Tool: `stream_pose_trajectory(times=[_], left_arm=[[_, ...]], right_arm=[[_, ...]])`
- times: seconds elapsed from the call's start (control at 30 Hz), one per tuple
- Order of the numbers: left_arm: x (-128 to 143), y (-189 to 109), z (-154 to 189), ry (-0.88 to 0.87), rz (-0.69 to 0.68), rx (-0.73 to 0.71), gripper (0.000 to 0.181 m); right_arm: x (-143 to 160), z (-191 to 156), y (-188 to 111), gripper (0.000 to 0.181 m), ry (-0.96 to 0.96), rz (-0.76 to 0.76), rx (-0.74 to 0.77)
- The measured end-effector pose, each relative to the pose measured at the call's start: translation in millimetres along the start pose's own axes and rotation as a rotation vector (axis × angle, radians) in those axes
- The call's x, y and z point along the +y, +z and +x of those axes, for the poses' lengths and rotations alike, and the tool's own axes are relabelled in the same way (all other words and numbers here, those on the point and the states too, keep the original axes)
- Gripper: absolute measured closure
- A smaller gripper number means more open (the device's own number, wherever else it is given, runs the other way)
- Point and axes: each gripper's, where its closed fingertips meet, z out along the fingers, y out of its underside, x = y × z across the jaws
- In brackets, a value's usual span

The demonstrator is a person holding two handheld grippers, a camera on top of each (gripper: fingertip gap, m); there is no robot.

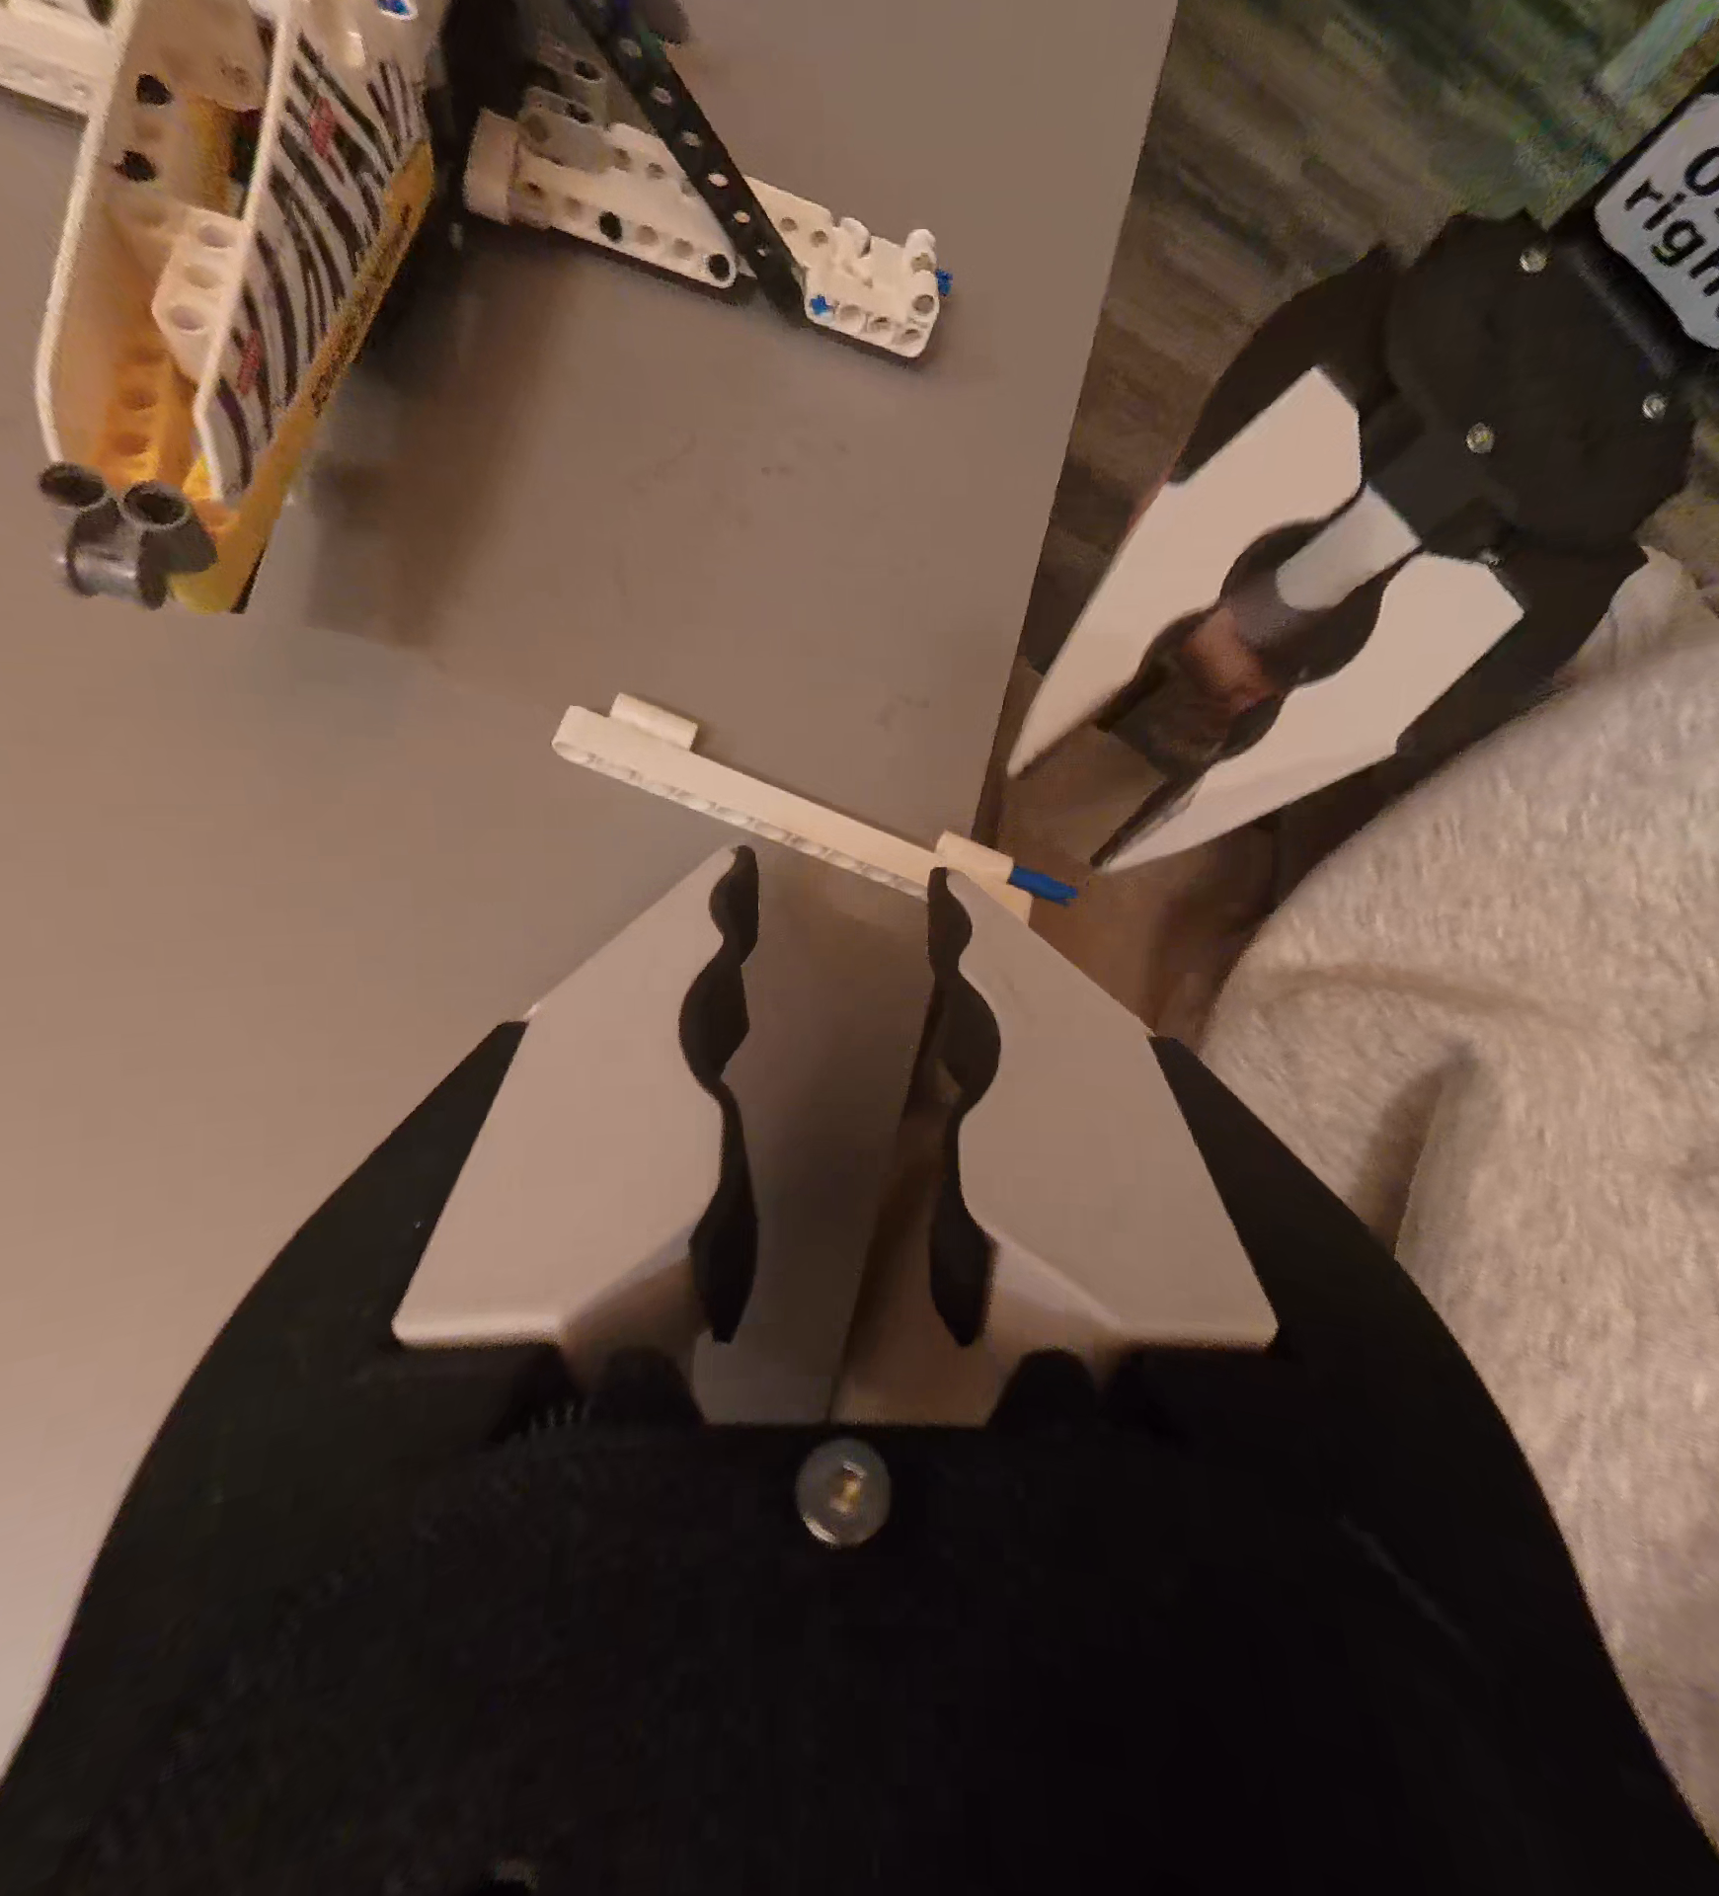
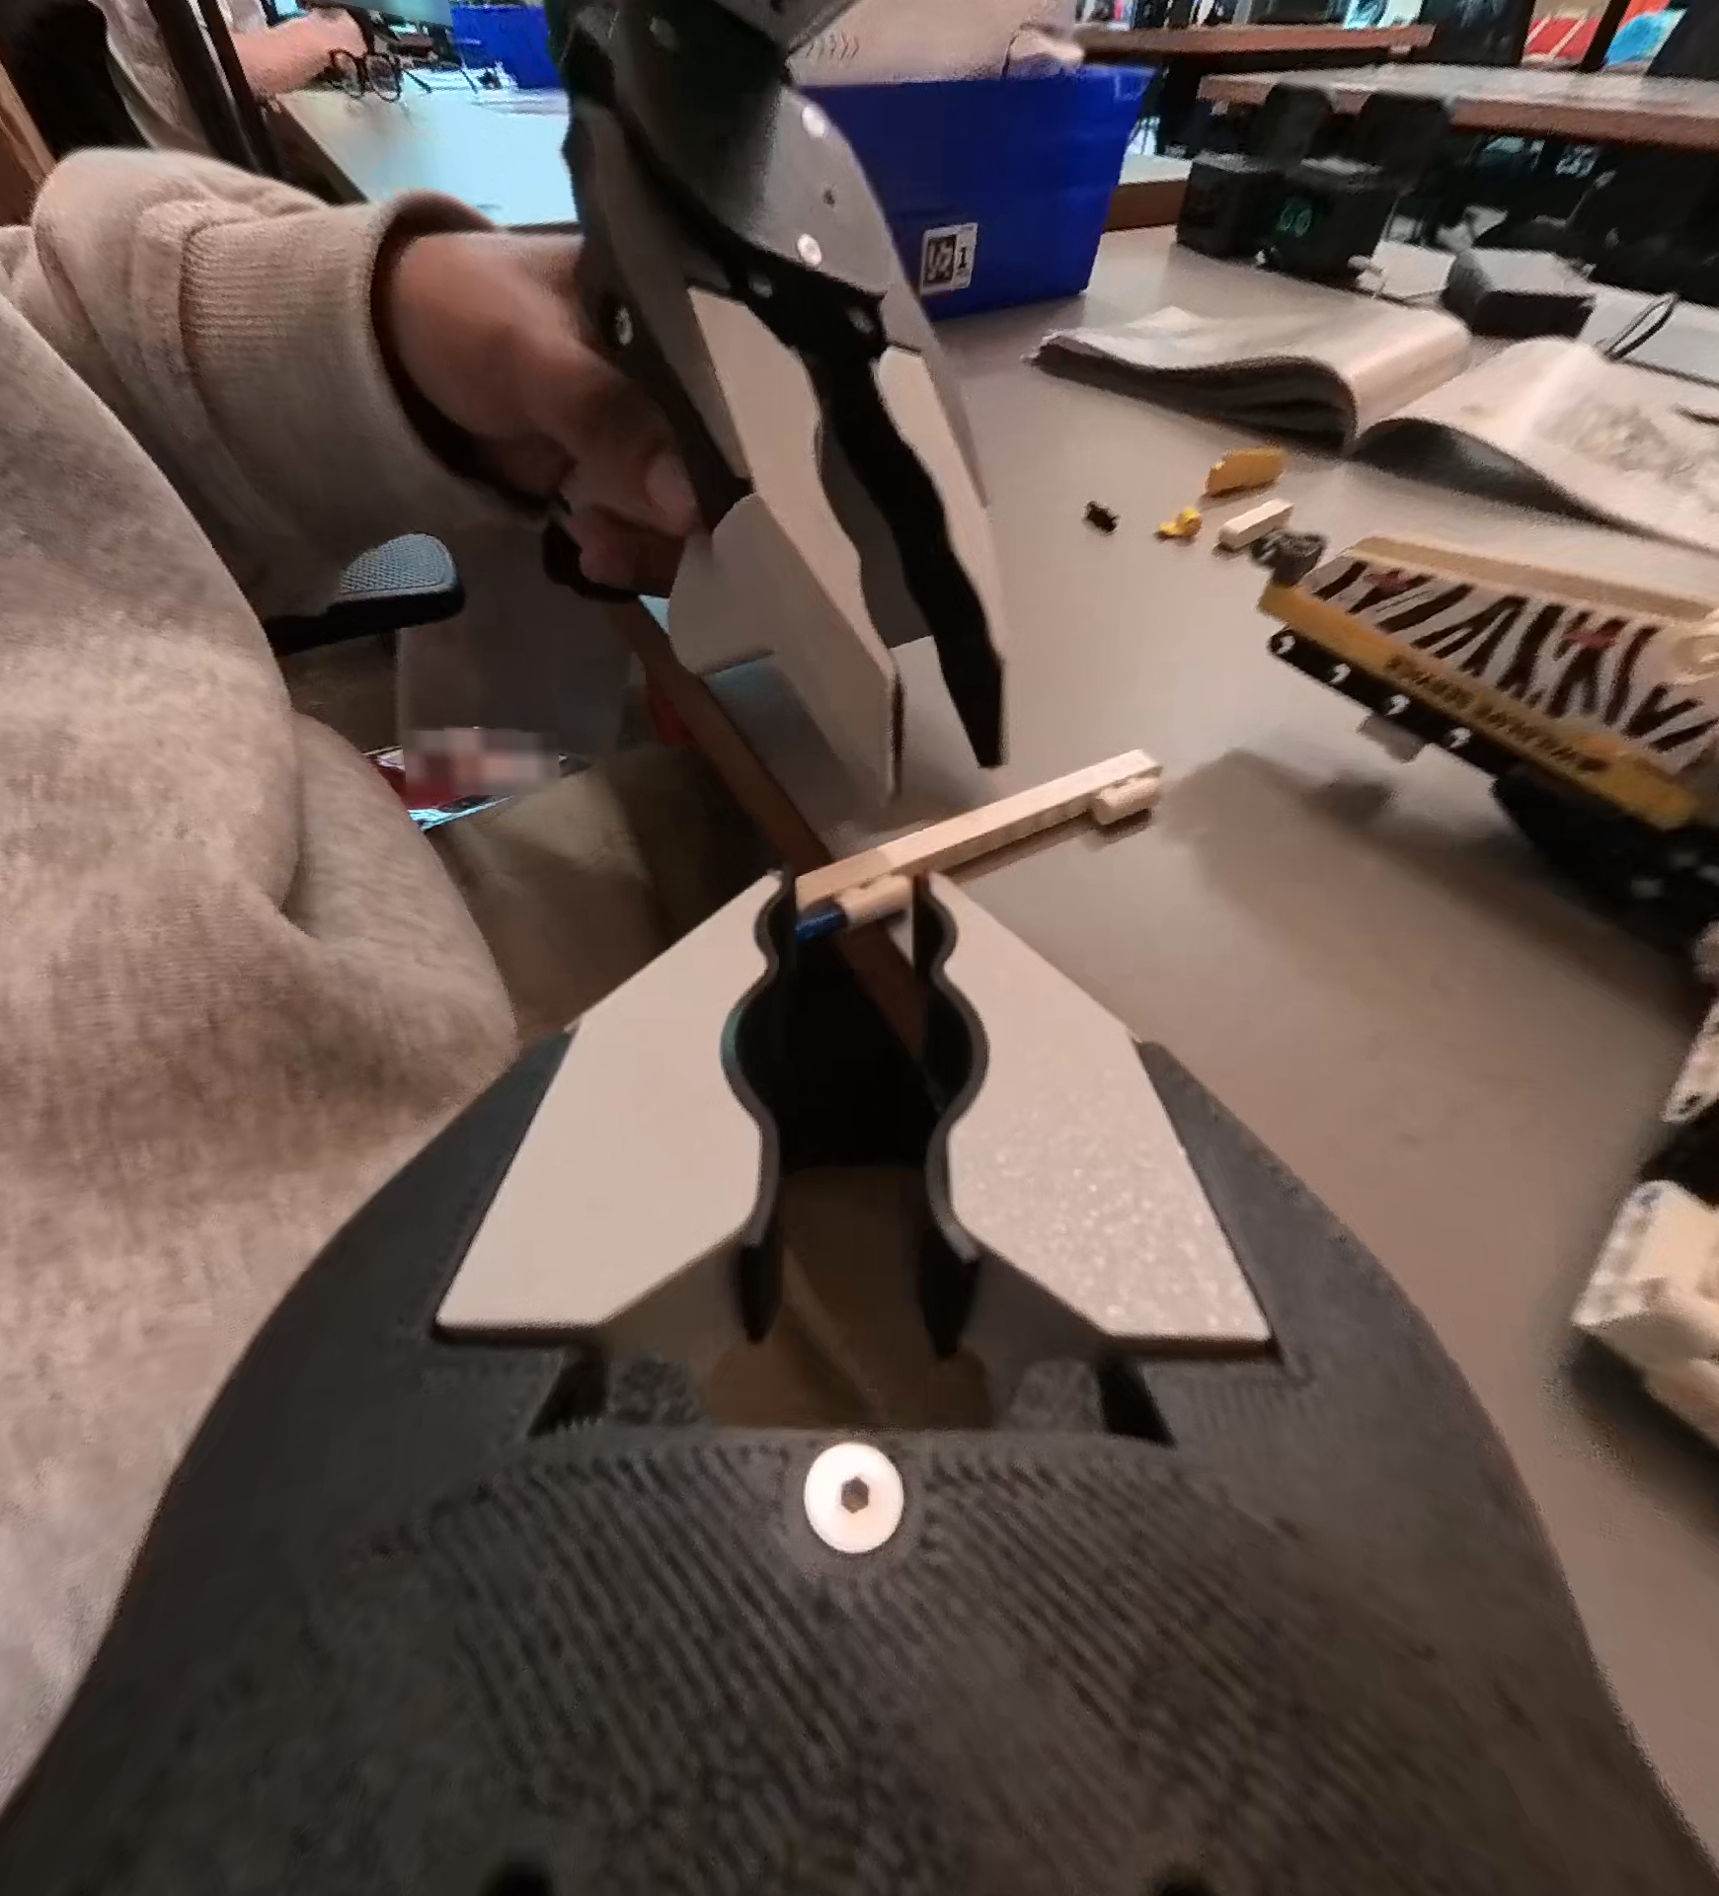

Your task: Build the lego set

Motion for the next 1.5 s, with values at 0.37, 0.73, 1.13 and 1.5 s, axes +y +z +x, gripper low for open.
stream_pose_trajectory(times=[0.37, 0.73, 1.13, 1.5], left_arm=[[4.4, 7.4, 19.0, -0.002, 0.040, 0.092, 0.146], [13.8, 6.4, 33.1, 0.007, -0.013, 0.144, 0.144], [16.1, 6.0, 32.3, 0.007, -0.007, 0.109, 0.149], [16.0, 6.0, 26.0, 0.015, -0.003, 0.065, 0.155]], right_arm=[[5.0, -7.6, 10.0, 0.137, -0.164, -0.161, -0.272], [19.0, -7.3, 15.2, 0.148, -0.262, -0.376, -0.372], [16.3, -6.8, 19.8, 0.149, -0.238, -0.421, -0.434], [15.5, -1.9, 20.8, 0.152, -0.281, -0.428, -0.405]])
